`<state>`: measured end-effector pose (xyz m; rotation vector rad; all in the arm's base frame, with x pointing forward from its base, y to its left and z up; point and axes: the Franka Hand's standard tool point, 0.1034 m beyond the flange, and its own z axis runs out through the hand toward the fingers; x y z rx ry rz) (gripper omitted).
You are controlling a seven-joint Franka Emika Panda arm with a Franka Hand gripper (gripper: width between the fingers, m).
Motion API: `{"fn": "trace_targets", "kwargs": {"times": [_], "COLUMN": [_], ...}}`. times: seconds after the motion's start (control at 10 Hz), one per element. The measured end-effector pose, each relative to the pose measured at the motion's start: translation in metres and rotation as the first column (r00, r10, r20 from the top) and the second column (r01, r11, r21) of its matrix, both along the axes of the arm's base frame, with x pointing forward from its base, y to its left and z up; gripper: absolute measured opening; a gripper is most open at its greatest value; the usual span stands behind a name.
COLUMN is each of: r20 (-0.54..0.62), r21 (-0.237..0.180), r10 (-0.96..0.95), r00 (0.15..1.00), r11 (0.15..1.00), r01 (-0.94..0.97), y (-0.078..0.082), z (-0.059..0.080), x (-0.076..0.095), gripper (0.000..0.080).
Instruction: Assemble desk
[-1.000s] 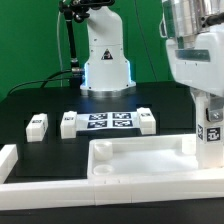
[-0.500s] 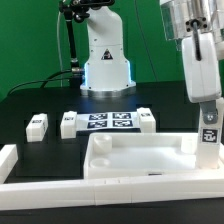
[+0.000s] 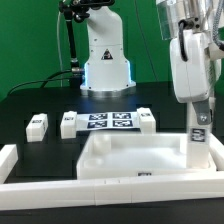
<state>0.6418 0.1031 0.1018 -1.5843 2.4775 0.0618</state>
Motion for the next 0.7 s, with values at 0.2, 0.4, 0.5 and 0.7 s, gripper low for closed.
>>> {"fn": "trace_targets", "kwargs": {"times": [0.2,0.4,0.5,0.7], "r20": [0.016,0.049,0.070,0.076], "r21": [0.002,0.020,0.030,0.031], "r10": [0.026,0.050,0.064,0.076], "r00": [1.000,0.998,0.996,0.994], "r11": [1.000,0.999,0.997,0.996], "r01": [-0.026,-0.051,-0.066,-0.079], "y": [0.004,0.013,0.017,0.016], "z": [0.009,0.039,0.057,0.062], "x": [0.002,0.002,0.005,0.005], "gripper": [0.0522,0.0643,0.0643,0.0648]}}
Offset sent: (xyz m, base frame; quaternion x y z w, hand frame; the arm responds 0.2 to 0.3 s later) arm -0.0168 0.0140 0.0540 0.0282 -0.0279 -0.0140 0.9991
